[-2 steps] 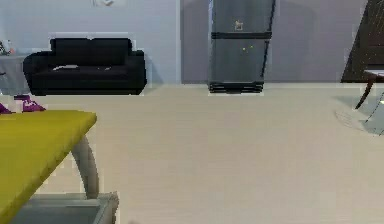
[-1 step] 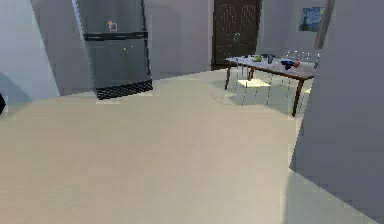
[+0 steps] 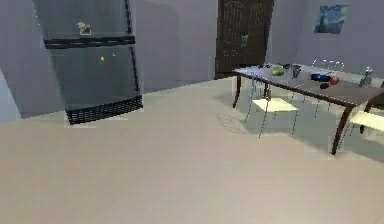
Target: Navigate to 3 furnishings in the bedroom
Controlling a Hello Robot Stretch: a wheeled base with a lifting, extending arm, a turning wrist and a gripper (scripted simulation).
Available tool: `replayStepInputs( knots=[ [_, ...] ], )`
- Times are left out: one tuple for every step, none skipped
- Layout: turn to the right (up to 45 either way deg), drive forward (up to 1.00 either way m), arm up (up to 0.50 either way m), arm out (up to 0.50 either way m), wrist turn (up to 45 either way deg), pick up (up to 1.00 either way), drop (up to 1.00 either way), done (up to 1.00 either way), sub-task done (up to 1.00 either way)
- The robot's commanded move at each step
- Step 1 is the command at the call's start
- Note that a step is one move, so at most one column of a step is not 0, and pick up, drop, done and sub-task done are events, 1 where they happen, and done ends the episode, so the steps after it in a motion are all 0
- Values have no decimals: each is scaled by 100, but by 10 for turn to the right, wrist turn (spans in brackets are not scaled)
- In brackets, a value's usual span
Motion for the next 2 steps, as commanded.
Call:
replayStepInputs(
  knots=[
    [0,100,0,0,0,0,0,0,0],
    [30,0,0,0,0,0,0,0,0]
  ],
)
